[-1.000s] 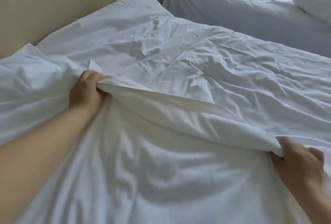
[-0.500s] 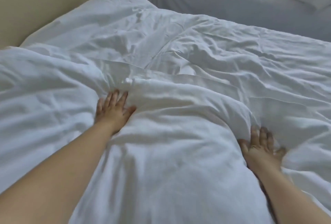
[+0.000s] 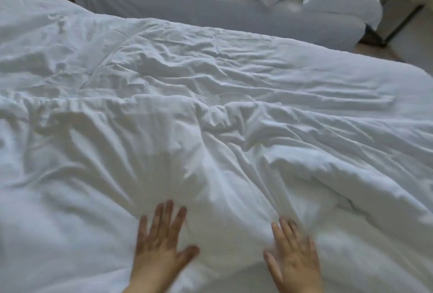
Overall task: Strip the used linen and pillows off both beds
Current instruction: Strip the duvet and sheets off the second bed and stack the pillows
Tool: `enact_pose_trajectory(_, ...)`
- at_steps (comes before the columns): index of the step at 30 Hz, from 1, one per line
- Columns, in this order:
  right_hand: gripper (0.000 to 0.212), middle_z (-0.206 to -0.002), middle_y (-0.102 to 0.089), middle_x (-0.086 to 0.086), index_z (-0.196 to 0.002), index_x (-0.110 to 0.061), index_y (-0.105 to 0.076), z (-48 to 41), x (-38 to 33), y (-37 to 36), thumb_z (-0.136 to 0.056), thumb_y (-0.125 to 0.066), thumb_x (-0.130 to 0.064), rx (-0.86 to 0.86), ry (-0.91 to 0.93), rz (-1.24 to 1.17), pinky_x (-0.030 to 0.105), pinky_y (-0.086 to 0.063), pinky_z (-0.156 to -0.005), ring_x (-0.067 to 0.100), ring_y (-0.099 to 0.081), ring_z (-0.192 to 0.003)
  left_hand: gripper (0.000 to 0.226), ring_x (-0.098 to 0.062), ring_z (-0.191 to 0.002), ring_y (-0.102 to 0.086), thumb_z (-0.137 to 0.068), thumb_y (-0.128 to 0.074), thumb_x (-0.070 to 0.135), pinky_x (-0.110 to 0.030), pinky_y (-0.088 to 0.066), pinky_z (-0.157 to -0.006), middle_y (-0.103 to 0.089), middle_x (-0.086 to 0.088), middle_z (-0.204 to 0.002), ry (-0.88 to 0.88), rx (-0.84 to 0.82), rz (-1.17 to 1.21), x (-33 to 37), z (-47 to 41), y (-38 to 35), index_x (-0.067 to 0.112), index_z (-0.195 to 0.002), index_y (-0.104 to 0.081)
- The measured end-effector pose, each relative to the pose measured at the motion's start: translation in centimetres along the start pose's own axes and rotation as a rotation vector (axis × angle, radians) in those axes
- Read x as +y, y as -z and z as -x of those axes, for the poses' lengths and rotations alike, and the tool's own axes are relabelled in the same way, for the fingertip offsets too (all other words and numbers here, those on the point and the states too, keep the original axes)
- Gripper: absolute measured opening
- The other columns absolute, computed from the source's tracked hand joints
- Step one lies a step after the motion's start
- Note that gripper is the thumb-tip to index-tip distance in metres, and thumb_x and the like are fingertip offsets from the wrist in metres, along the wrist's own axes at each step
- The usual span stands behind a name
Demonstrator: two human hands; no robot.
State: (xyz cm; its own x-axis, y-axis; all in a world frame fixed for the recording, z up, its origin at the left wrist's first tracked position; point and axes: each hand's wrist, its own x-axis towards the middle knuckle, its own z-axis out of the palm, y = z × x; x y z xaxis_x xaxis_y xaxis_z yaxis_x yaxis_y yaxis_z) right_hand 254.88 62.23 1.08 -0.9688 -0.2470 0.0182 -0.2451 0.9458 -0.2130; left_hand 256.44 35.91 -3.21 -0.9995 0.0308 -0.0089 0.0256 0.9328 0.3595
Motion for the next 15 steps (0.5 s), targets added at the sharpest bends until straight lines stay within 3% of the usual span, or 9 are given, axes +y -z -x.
enact_pose_trajectory(2, 0.094, -0.155, 0.01, -0.017, -0.147, -0.032, 0.004, 2.1, 2.7, 0.0, -0.063, -0.038, -0.048, 0.0, 0.012, 0.076, 0.028, -0.002, -0.114, 0.001, 0.0, -0.142, 0.074, -0.008, -0.144, 0.003, -0.083, -0.007, 0.072, -0.03, 0.009, -0.114, -0.013, -0.001, -0.156, 0.052, -0.089, -0.062, 0.0, -0.2, 0.1, 0.033, -0.146, -0.012)
enact_pose_trajectory(4, 0.109, -0.155, 0.012, -0.015, -0.147, -0.03, 0.005, 4.2, 6.3, 0.2, -0.051, -0.044, -0.05, 0.033, -0.007, 0.141, 0.031, -0.007, -0.113, 0.0, 0.003, -0.142, 0.077, -0.022, -0.133, -0.032, -0.087, -0.001, 0.067, -0.026, 0.003, -0.111, -0.053, -0.015, -0.132, 0.17, -0.215, -0.172, 0.8, -0.2, 0.4, 0.02, -0.132, -0.042)
enact_pose_trajectory(5, 0.121, -0.155, 0.013, -0.014, -0.147, -0.03, 0.006, 5.2, 8.3, 0.4, -0.045, -0.055, -0.052, 0.032, -0.048, 0.161, 0.036, -0.013, -0.112, -0.001, 0.008, -0.142, 0.079, -0.028, -0.12, -0.048, -0.088, -0.002, 0.065, -0.025, -0.001, -0.108, -0.062, -0.018, -0.12, 0.208, -0.184, -0.227, 1.5, -0.3, 0.7, 0.015, -0.124, -0.051)
enact_pose_trajectory(6, 0.136, -0.155, 0.014, -0.013, -0.147, -0.029, 0.006, 6.2, 10.5, 0.4, -0.035, -0.068, -0.051, 0.011, -0.113, 0.158, 0.047, -0.026, -0.106, -0.002, 0.011, -0.141, 0.076, -0.031, -0.115, -0.054, -0.089, -0.007, 0.064, -0.025, -0.003, -0.108, -0.061, -0.019, -0.121, 0.218, -0.211, -0.285, 2.3, -0.4, 1.5, 0.016, -0.122, -0.055)
enact_pose_trajectory(8, 0.156, -0.155, 0.013, -0.012, -0.147, -0.027, 0.006, 8.5, 15.2, 0.9, -0.019, -0.08, -0.047, -0.018, -0.208, 0.129, 0.057, -0.05, -0.071, -0.002, 0.012, -0.141, 0.06, -0.03, -0.133, -0.038, -0.092, -0.028, 0.056, -0.033, -0.005, -0.113, -0.036, -0.016, -0.146, 0.353, -0.195, -0.295, 4.7, -1.2, 2.9, 0.02, -0.14, -0.037)
enact_pose_trajectory(10, 0.146, -0.155, 0.012, -0.01, -0.148, -0.025, 0.006, 10.0, 18.7, 1.5, -0.028, -0.072, -0.053, -0.07, -0.183, 0.125, 0.054, -0.052, -0.061, 0.0, 0.012, -0.141, 0.052, -0.036, -0.134, -0.032, -0.092, -0.041, 0.031, -0.052, -0.019, -0.109, -0.034, -0.019, -0.147, 0.448, -0.041, -0.19, 7.9, -0.7, 2.4, 0.006, -0.138, -0.039)
enact_pose_trajectory(12, 0.118, -0.156, 0.012, -0.007, -0.148, -0.024, 0.005, 10.4, 21.0, 1.6, -0.046, -0.045, -0.058, -0.106, -0.085, 0.108, 0.048, -0.046, -0.076, 0.003, 0.008, -0.143, 0.052, -0.039, -0.122, -0.044, -0.077, -0.041, 0.022, -0.057, -0.029, -0.101, -0.052, -0.027, -0.128, 0.287, 0.21, -0.112, 12.1, 0.3, 0.6, -0.001, -0.123, -0.052)
enact_pose_trajectory(13, 0.115, -0.156, 0.013, -0.006, -0.148, -0.024, 0.002, 10.4, 22.0, 1.6, -0.047, -0.041, -0.058, -0.138, -0.021, 0.075, 0.042, -0.038, -0.08, 0.005, 0.0, -0.144, 0.058, -0.031, -0.129, -0.038, -0.072, -0.039, 0.024, -0.049, -0.025, -0.107, -0.05, -0.023, -0.129, 0.15, 0.307, -0.097, 15.6, 0.8, -0.8, 0.004, -0.126, -0.048)
enact_pose_trajectory(15, 0.12, -0.156, 0.015, -0.004, -0.147, -0.023, -0.002, 10.0, 24.3, 2.0, -0.043, -0.053, -0.055, -0.191, 0.093, 0.012, 0.039, -0.03, -0.086, 0.011, -0.03, -0.132, 0.071, -0.009, -0.142, -0.013, -0.062, -0.038, 0.029, -0.027, -0.008, -0.115, -0.032, -0.009, -0.142, -0.156, 0.28, -0.102, 23.4, 1.7, -4.3, 0.022, -0.132, -0.031)
